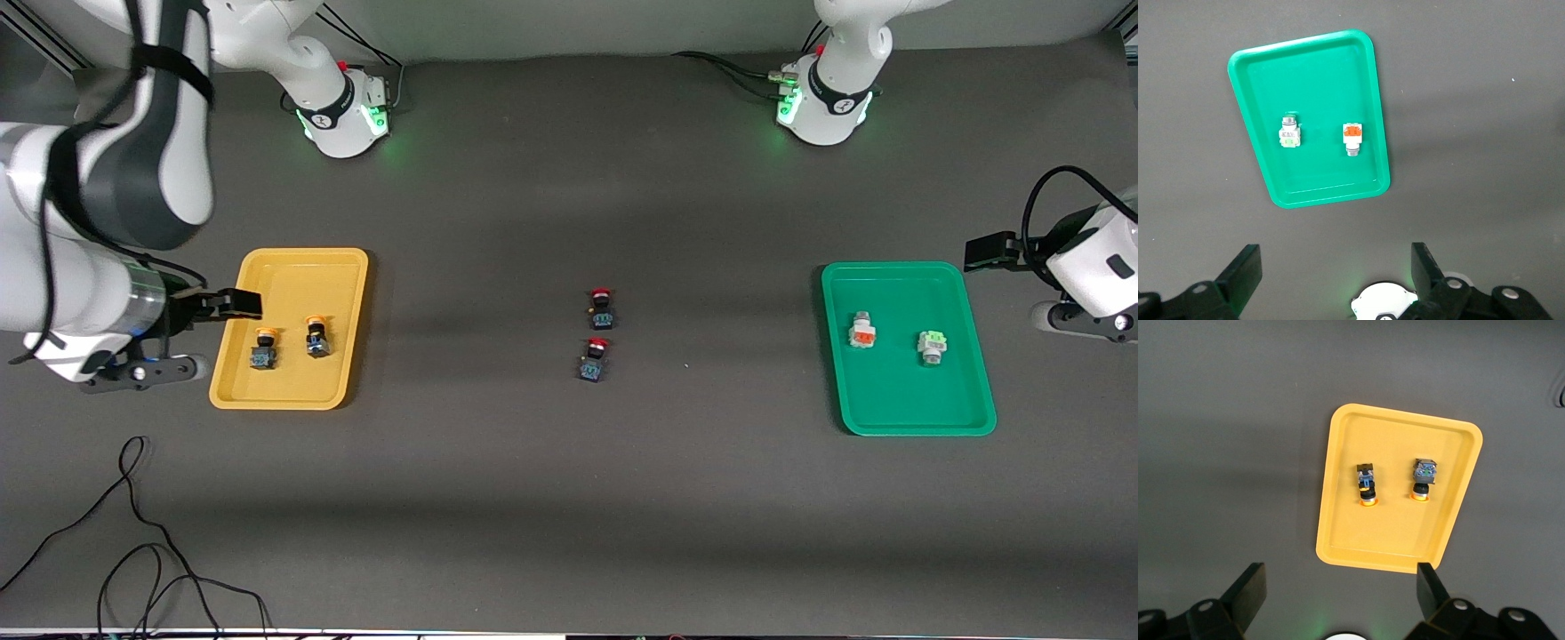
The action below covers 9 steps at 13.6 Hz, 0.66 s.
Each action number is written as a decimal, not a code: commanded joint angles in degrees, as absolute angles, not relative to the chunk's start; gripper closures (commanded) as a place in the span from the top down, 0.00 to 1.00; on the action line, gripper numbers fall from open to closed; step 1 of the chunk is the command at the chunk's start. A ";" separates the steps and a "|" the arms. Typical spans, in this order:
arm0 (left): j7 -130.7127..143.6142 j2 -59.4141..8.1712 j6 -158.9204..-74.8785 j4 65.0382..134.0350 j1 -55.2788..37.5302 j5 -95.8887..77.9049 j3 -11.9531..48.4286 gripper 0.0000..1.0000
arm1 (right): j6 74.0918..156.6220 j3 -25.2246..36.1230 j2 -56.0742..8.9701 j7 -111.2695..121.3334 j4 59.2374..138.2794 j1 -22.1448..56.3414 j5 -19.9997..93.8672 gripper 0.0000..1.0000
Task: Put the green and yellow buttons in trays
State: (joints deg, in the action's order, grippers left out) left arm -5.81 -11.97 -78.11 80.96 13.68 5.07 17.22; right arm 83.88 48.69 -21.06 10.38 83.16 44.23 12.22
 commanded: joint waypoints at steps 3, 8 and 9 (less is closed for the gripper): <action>-4.75 -11.78 -76.20 79.62 11.79 4.48 16.18 1.00 | 83.76 25.62 -10.83 4.22 85.59 24.13 5.28 1.00; -0.80 -6.79 -81.18 86.10 -2.10 2.04 3.96 1.00 | 87.36 5.13 -2.91 3.25 93.33 2.14 1.94 1.00; 0.60 -4.24 -85.21 90.14 -2.54 1.50 3.96 1.00 | 87.62 2.49 -2.20 3.25 93.69 -1.20 1.85 1.00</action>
State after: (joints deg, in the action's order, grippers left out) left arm -1.77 -10.23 -79.40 81.90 -0.44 3.28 5.82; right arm 85.50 7.98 -6.15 4.99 89.56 4.36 3.40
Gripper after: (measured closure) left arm 0.000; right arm 0.000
